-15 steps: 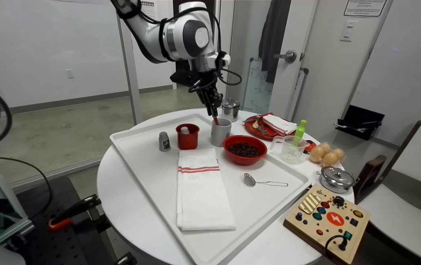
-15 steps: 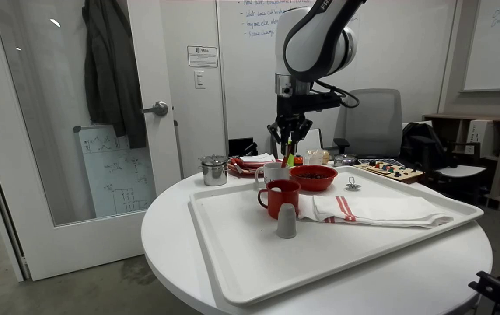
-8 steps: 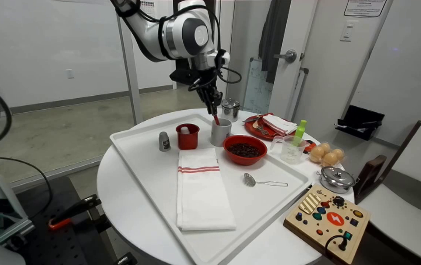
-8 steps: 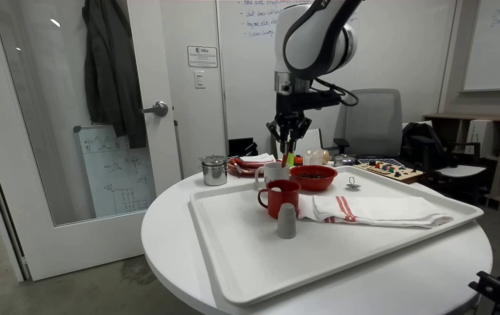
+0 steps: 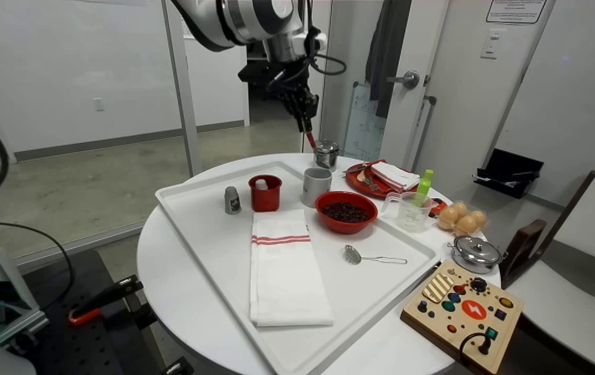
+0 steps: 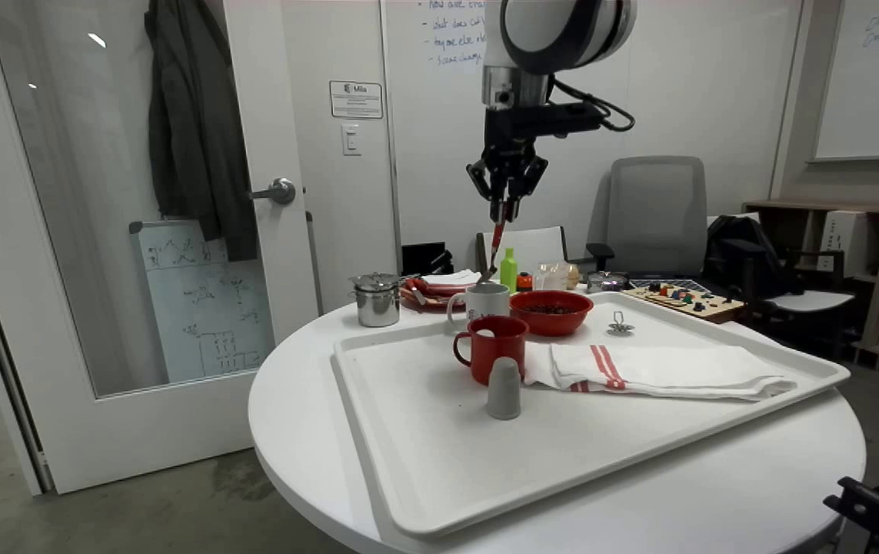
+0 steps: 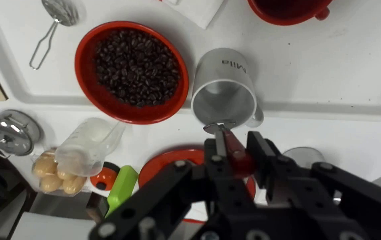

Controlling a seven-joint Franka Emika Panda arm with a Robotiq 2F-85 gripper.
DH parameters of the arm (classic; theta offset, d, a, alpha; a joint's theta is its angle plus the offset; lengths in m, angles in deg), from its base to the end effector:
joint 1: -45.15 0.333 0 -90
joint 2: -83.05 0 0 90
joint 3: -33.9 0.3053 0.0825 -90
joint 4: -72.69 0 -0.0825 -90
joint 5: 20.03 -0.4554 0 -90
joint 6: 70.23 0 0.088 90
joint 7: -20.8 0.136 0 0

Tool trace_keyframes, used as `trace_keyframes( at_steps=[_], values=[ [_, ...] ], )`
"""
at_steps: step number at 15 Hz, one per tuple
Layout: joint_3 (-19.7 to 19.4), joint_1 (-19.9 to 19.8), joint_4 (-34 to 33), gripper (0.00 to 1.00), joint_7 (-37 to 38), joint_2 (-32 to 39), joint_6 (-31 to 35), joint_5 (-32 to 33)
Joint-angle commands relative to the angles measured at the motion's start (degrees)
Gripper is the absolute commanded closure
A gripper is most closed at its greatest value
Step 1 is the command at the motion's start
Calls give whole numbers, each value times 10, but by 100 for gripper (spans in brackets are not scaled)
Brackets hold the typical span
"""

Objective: Put the salt and pepper shaker in the red mug and use the spoon to mix the contents of the red bowl

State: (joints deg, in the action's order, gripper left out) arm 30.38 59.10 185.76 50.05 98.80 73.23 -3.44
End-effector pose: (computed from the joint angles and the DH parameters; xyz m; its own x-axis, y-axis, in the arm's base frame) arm 0.6777 0.1224 0.2746 0.9459 -0.0911 0.3114 -0.1277 -0.9869 0.0990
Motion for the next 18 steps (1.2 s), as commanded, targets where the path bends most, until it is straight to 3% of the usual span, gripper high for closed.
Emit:
trace_keyframes(
  at_steps=[1,6,18],
  values=[
    [3,-5,-11,88,1,-54,-61,34],
    [16,-27,-18,88,4,-79,-105,56],
    [10,-73,-18,88,-7,8,-135,15]
  ],
)
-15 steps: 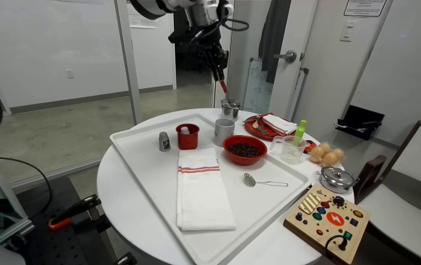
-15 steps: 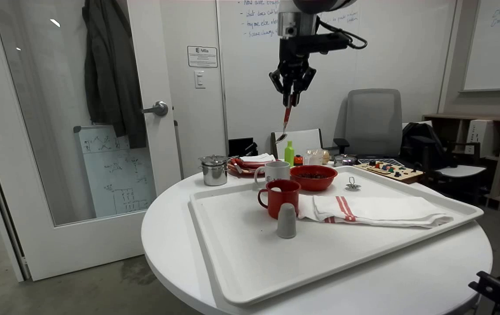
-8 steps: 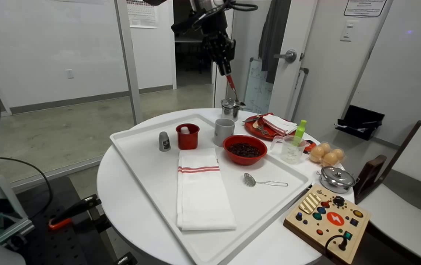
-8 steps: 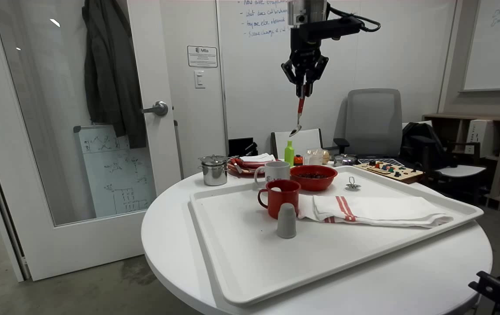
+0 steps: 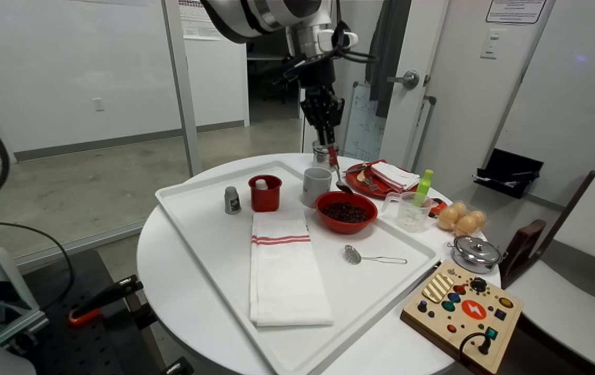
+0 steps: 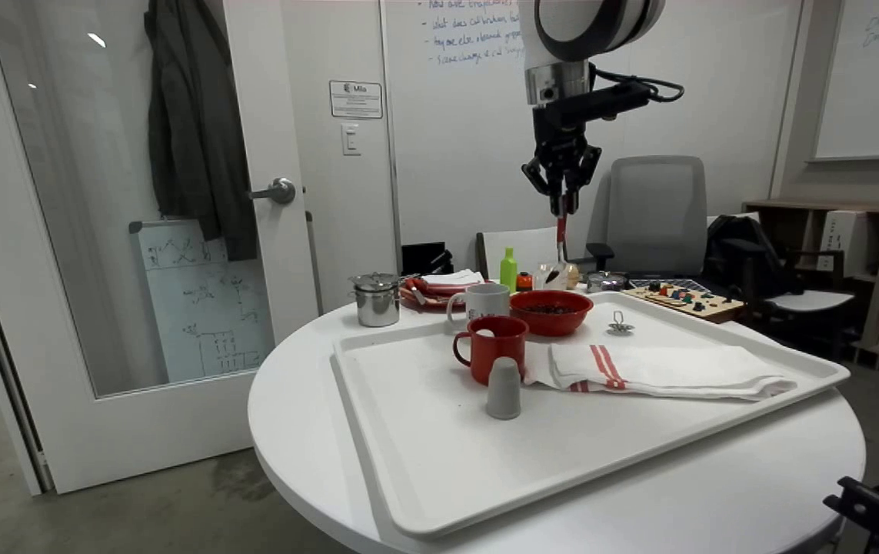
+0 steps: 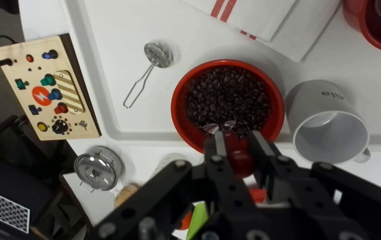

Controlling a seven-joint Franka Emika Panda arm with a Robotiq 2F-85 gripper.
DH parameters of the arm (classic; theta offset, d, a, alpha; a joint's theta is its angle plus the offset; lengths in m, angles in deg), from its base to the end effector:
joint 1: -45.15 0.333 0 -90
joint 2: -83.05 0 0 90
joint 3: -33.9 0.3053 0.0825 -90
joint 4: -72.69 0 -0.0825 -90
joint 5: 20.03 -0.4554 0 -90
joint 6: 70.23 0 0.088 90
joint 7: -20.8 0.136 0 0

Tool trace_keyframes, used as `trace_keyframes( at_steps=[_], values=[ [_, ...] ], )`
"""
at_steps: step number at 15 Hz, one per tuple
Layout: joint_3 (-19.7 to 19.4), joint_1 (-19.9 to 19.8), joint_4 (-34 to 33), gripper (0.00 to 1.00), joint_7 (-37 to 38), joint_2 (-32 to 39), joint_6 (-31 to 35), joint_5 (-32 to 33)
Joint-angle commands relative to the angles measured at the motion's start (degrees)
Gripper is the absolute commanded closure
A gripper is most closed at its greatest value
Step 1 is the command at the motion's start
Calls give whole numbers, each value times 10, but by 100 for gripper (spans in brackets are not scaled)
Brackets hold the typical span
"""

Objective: Put the salt and pepper shaker in the red mug and use the spoon to mix the contents of the red bowl

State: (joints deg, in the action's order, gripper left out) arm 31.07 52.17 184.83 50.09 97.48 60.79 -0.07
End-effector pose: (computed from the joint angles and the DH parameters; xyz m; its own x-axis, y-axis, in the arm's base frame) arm 0.6701 0.0341 0.2768 0.9654 -0.1908 0.1777 -0.2290 -0.9464 0.2280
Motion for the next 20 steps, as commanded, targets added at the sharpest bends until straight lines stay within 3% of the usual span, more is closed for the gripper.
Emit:
trace_keyframes(
  at_steps=[1,8,20],
  values=[
    [3,-3,-8,88,-8,30,-10,-23],
    [4,5,17,89,-14,82,27,-40],
    [5,16,-5,89,-24,87,63,-39]
  ],
)
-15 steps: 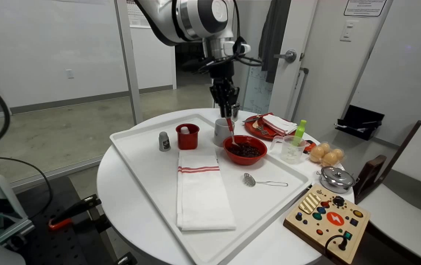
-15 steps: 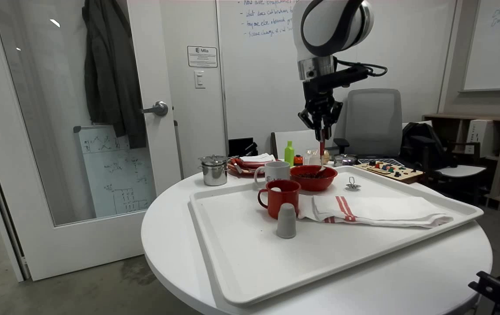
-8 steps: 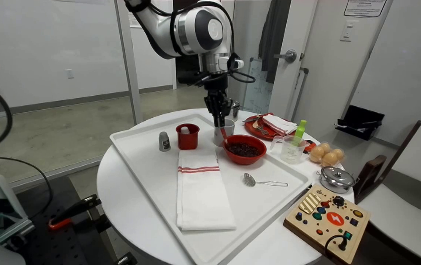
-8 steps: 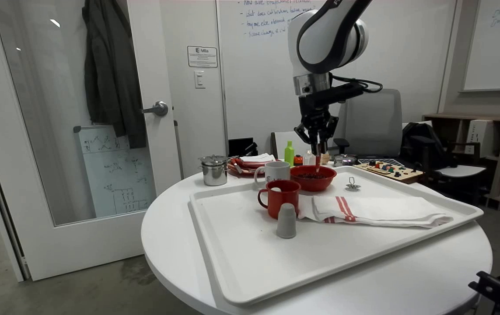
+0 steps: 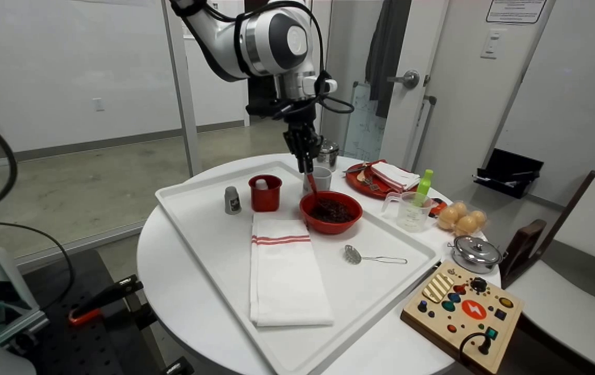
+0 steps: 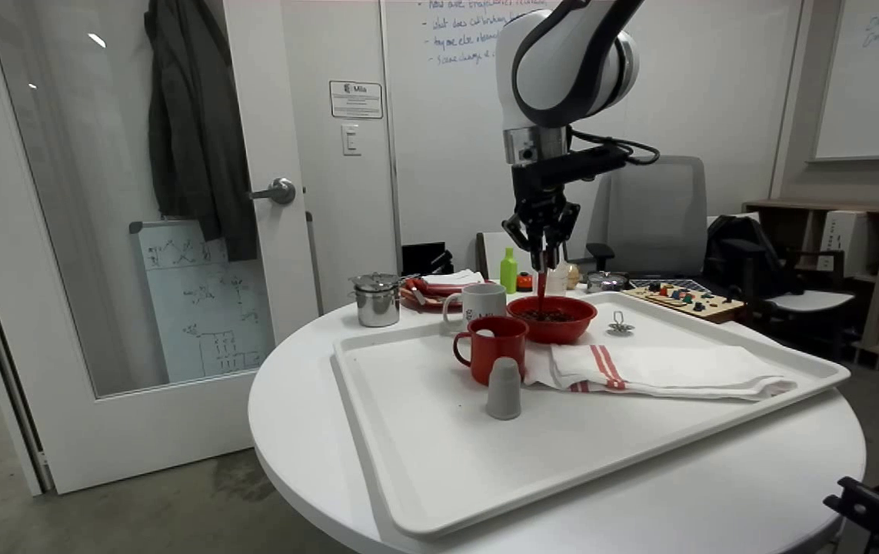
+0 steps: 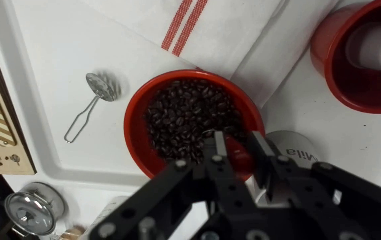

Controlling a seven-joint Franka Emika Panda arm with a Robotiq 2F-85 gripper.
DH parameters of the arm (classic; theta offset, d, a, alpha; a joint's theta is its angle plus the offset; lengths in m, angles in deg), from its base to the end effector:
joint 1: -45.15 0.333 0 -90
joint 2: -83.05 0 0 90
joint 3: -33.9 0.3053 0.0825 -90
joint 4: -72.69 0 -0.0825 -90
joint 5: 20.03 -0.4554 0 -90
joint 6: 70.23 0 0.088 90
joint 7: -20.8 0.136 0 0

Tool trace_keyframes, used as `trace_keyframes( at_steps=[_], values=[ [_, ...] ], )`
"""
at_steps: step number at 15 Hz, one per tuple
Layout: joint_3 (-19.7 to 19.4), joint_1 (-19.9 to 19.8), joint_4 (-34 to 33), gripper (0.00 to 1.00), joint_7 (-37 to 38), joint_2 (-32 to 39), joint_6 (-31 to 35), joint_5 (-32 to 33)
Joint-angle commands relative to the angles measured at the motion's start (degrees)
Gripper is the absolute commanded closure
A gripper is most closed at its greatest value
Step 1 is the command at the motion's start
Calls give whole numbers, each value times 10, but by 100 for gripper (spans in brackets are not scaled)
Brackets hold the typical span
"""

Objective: Put the salt and pepper shaker in the red mug and use the spoon to mix the contents of the red bowl

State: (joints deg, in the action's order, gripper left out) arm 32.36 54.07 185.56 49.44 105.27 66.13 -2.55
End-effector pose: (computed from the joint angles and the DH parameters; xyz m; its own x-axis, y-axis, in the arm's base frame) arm 0.6595 0.0761 0.1873 0.9850 -0.1381 0.1032 -0.1562 -0.9680 0.1963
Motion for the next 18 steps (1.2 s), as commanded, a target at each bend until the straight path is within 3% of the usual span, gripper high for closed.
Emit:
trace_keyframes(
  at_steps=[1,10,18],
  values=[
    [-11,-7,-10,89,-19,10,13,-15],
    [-40,-32,50,89,-17,-9,52,-17],
    [-7,-5,68,89,-31,-13,77,-22]
  ],
)
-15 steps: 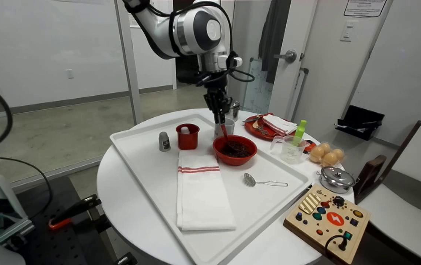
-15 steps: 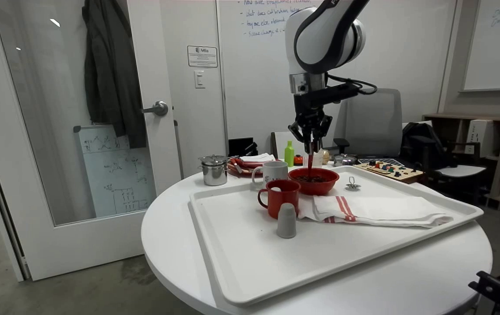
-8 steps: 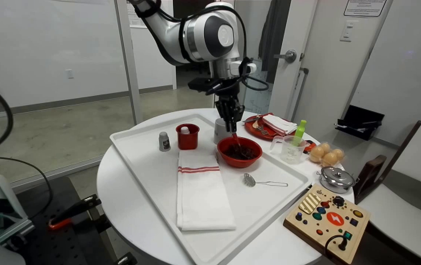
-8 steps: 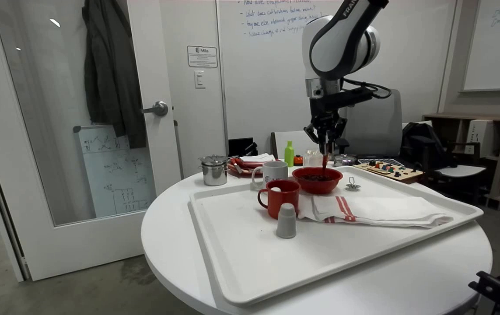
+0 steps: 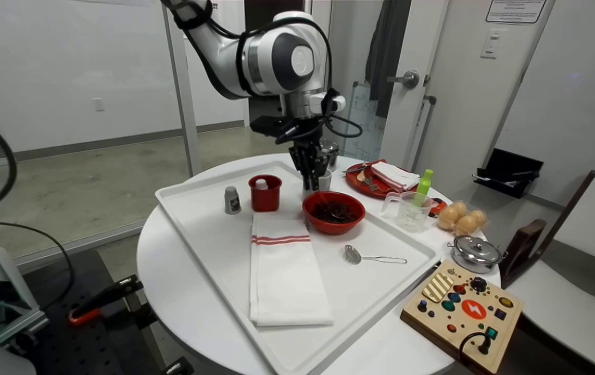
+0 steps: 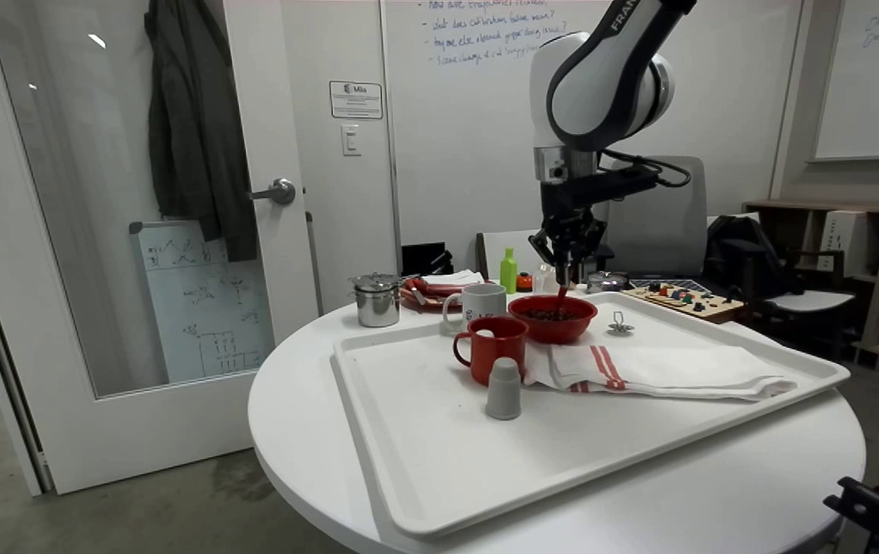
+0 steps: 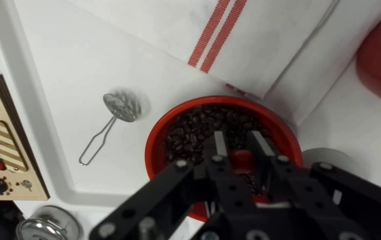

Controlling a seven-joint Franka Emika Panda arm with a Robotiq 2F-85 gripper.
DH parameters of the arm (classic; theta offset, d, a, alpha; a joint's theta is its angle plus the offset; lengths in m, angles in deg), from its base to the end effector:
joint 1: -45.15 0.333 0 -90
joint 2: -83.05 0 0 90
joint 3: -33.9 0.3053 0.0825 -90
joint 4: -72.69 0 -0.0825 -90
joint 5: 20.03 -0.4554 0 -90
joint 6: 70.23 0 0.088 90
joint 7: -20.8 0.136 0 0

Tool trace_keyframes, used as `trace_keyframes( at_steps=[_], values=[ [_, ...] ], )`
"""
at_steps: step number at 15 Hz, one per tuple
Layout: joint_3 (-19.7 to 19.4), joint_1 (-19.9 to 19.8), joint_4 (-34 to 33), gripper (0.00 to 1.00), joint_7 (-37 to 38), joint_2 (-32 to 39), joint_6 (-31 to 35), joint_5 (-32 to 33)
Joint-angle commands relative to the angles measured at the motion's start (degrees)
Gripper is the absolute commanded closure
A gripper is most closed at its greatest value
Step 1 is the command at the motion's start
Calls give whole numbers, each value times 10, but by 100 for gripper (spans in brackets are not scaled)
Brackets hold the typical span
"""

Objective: Put the salt and pepper shaker in the red mug and use the spoon to mix the contents of the red bowl

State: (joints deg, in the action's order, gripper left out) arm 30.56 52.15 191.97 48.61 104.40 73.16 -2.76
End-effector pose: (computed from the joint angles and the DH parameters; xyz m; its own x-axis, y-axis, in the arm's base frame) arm 0.6346 0.0363 0.1568 0.9793 -0.1663 0.1157 -0.1849 -0.9671 0.1749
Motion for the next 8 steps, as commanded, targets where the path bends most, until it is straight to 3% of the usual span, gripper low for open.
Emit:
trace_keyframes(
  at_steps=[1,8],
  values=[
    [15,20,-4,89,-22,-3,4,-18],
    [12,30,-76,89,-25,7,-37,-18]
  ],
)
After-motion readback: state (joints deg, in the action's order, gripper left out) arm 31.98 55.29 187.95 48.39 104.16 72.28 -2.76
